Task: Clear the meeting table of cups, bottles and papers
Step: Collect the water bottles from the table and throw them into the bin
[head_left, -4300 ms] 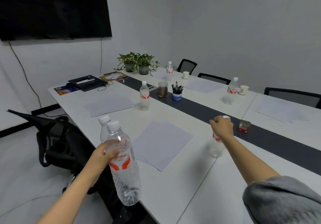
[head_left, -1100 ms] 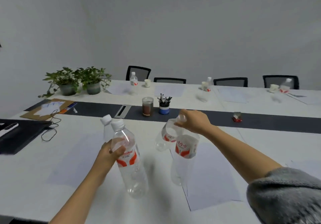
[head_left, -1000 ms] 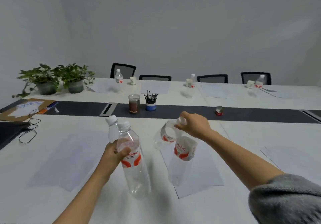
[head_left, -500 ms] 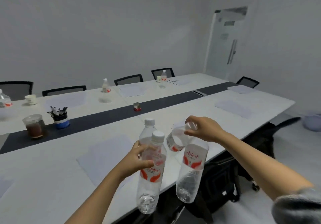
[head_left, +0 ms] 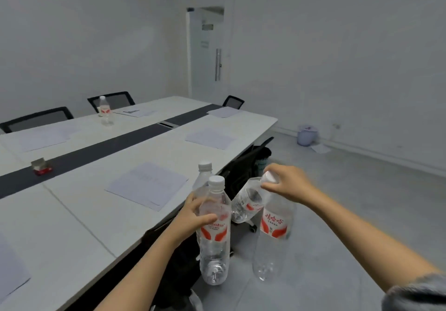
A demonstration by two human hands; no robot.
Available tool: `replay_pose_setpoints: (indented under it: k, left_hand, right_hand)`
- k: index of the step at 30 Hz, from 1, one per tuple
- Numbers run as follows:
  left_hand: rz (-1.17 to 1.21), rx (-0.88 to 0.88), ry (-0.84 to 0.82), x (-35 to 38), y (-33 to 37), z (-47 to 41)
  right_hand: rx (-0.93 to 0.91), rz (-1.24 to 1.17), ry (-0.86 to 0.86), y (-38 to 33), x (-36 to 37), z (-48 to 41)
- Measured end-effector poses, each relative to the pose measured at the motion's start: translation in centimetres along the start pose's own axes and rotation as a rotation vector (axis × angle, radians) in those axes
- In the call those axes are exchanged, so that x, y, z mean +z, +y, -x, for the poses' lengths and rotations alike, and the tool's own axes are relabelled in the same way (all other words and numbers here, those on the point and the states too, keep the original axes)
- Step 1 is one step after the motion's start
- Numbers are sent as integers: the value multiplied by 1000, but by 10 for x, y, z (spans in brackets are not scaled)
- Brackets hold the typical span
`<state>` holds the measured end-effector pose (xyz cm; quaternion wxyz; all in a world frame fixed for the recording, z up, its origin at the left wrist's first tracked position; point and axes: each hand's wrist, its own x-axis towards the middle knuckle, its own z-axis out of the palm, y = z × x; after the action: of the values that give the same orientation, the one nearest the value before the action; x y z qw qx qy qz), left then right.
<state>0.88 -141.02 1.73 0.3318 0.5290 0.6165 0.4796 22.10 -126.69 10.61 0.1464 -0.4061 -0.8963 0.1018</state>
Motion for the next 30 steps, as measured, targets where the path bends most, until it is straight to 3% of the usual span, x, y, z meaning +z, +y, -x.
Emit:
replay_pose_setpoints:
  k: [10,22,30]
  left_hand:
    - [-85,54,-223,107,-7,-126]
    - [10,102,-364,161,-24,-369]
    - [90,109,-464,234,-31,-485]
  right_hand:
    - [200,54,52,140,6,-7]
    - [361,208,90,255,-13,-162]
    - [506,202,60,358,-16,-212]
